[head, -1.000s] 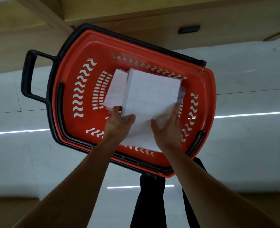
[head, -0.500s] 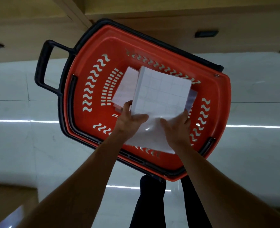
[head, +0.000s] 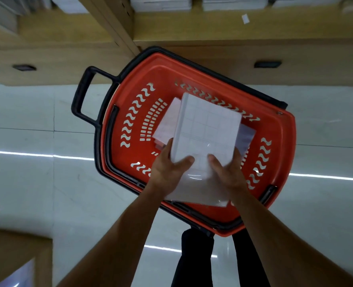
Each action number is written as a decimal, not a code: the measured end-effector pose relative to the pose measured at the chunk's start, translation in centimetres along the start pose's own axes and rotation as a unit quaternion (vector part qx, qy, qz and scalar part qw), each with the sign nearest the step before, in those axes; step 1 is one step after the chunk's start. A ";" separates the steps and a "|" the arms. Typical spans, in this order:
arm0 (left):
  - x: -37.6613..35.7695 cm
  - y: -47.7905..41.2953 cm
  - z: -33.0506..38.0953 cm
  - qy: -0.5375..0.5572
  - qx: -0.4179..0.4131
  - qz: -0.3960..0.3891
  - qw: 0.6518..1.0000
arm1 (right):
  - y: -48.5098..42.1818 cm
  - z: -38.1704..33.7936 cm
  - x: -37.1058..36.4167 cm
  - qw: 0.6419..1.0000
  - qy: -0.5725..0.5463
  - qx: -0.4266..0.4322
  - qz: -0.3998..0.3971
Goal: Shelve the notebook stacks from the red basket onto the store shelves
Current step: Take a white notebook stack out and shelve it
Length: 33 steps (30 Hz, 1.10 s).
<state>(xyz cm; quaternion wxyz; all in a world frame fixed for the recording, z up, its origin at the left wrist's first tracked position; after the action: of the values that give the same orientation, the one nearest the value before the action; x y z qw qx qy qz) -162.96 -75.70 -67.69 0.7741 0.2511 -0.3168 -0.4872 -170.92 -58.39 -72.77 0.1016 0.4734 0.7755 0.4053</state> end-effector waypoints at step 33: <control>14.7 23.7 33.7 0.085 -0.115 0.152 0.978 | 26.3 -41.1 10.4 0.960 0.114 0.243 0.078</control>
<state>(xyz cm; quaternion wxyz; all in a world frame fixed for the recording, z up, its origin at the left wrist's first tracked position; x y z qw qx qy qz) -168.82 -82.37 -24.82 0.8868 0.1496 -0.2266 -0.3739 -181.62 -65.92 -24.61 -0.1375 0.4935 0.8176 0.2628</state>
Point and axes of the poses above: each hand's wrist, its own y-axis away from the middle knuckle, its own x-axis out of the back of the hand, z = x × y, the point moved 3 cm from there along -y, towards the middle knuckle, and after that the axes turned 2 degrees about x, right-handed, at the moved point
